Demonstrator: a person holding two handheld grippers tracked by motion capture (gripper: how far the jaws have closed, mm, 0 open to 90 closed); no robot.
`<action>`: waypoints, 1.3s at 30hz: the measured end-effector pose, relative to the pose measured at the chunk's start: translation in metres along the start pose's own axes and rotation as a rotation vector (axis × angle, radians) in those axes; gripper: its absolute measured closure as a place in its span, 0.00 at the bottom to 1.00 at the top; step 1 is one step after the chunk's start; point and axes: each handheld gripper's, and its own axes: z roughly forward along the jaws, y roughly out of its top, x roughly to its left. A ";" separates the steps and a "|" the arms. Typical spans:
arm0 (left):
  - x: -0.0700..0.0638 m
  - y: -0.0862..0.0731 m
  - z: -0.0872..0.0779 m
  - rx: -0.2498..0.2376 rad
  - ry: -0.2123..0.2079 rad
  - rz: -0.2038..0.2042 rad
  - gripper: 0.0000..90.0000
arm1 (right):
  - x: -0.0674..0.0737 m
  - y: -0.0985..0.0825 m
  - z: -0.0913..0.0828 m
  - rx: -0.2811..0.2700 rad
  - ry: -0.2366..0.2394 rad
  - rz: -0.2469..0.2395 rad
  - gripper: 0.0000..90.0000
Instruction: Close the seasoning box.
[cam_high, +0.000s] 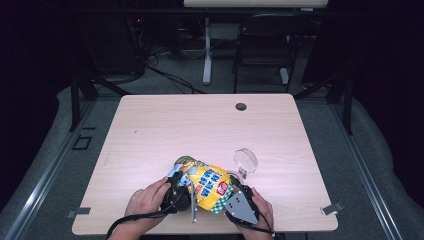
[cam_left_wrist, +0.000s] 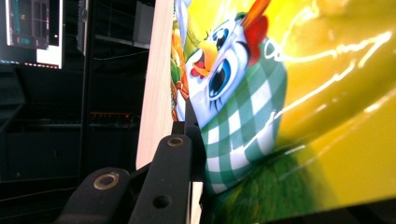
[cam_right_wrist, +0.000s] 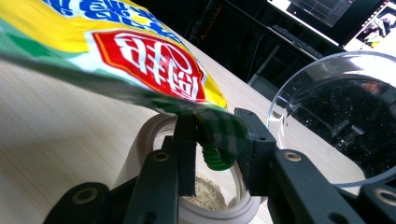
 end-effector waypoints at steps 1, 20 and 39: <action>0.000 0.000 0.000 -0.001 0.000 -0.002 0.91 | 0.000 0.000 0.000 0.000 0.000 0.000 0.79; -0.011 -0.008 0.008 -0.050 -0.058 -0.147 0.91 | 0.002 0.000 -0.001 -0.002 0.006 -0.017 0.79; -0.019 -0.012 0.015 -0.080 -0.155 -0.250 0.91 | 0.003 -0.002 -0.002 0.004 0.004 -0.037 0.78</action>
